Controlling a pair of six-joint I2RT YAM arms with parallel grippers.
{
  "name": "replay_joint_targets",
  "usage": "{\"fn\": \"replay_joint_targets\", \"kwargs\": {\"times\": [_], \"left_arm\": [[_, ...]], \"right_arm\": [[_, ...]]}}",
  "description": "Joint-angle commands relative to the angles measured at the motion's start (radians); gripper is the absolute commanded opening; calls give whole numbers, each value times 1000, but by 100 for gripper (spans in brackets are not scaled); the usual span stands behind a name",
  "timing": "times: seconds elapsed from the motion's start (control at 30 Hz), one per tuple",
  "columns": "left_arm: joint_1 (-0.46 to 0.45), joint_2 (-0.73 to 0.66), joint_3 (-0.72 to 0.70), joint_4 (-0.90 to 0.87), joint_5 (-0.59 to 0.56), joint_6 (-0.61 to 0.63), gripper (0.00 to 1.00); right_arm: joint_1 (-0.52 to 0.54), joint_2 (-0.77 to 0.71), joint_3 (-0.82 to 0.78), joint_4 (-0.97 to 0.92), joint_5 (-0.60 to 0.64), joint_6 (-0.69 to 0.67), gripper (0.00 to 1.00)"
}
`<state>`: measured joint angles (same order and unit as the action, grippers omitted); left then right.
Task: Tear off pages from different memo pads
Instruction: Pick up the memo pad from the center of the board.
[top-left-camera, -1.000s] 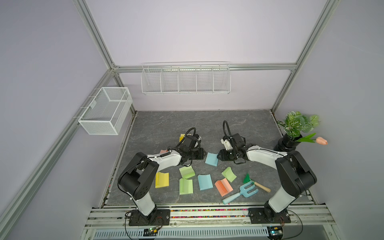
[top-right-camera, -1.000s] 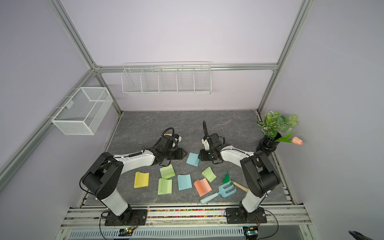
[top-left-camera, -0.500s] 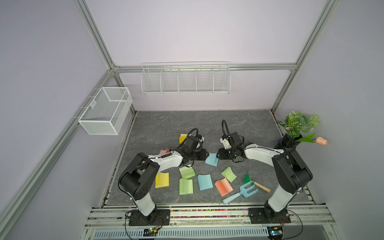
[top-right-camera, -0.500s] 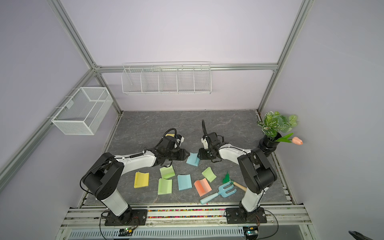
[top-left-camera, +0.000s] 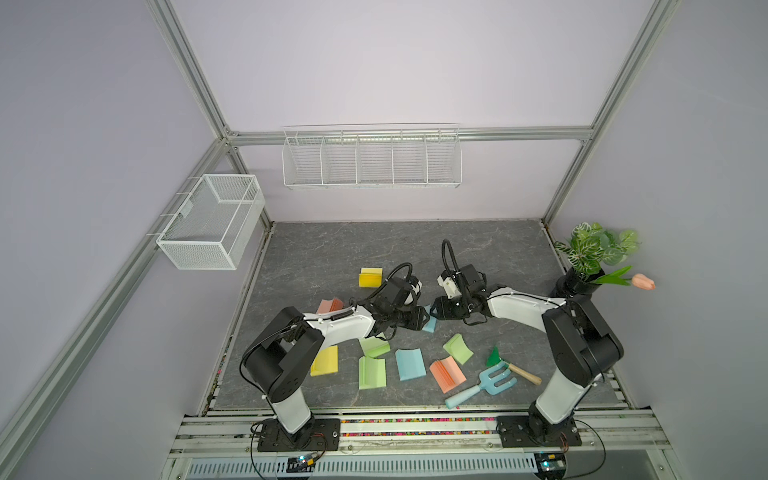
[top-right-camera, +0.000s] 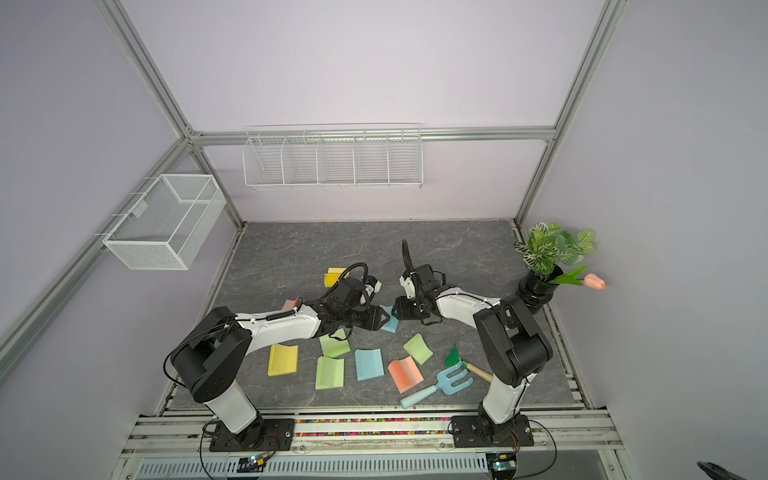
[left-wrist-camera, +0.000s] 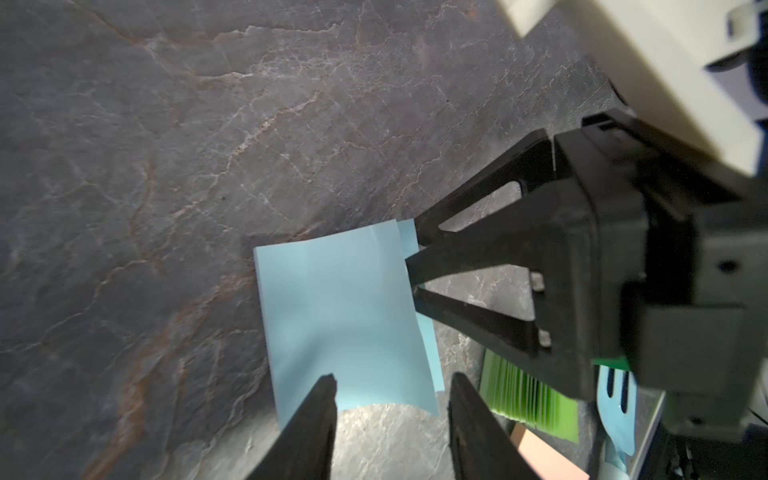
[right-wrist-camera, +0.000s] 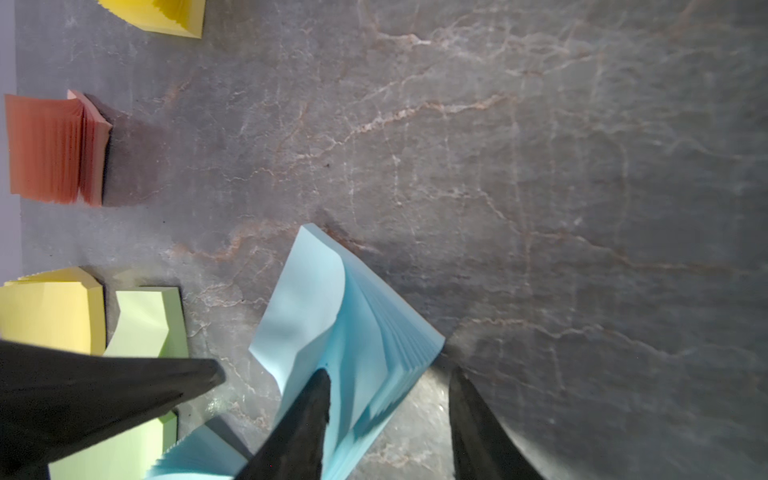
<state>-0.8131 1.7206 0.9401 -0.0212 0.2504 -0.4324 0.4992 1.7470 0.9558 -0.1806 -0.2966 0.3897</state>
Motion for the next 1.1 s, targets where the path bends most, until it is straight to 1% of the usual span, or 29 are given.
{"fn": "replay_joint_targets", "kwargs": {"times": [0.0, 0.2, 0.27, 0.37, 0.47, 0.57, 0.6, 0.63, 0.7, 0.83, 1.07], "left_arm": [[-10, 21, 32, -14, -16, 14, 47], [-25, 44, 56, -37, -20, 24, 48], [-28, 57, 67, -52, -30, 24, 46], [-29, 75, 86, -76, -47, 24, 41], [-31, 89, 97, -84, -43, 24, 32], [-30, 93, 100, -86, -42, 22, 27], [-30, 90, 100, -88, -46, 23, 23], [-30, 88, 100, -90, -54, 24, 18], [-29, 85, 106, -113, -86, 27, 12], [-30, 84, 129, -177, -170, 43, 10], [-30, 78, 131, -180, -172, 47, 8]], "right_arm": [[6, 11, 3, 21, -38, 11, 48], [7, 19, 4, 24, -58, 15, 48], [6, 20, 5, 24, -60, 16, 48], [7, 19, 3, 23, -58, 16, 48], [7, 20, 3, 20, -56, 17, 48], [8, 21, 3, 13, -48, 13, 48], [6, 19, 4, 7, -40, 10, 48], [7, 19, 6, -2, -31, 6, 48], [7, 14, 9, -20, -6, -7, 48], [8, -5, 18, -72, 74, -41, 50], [25, -29, 92, -195, 220, -163, 53]]}}
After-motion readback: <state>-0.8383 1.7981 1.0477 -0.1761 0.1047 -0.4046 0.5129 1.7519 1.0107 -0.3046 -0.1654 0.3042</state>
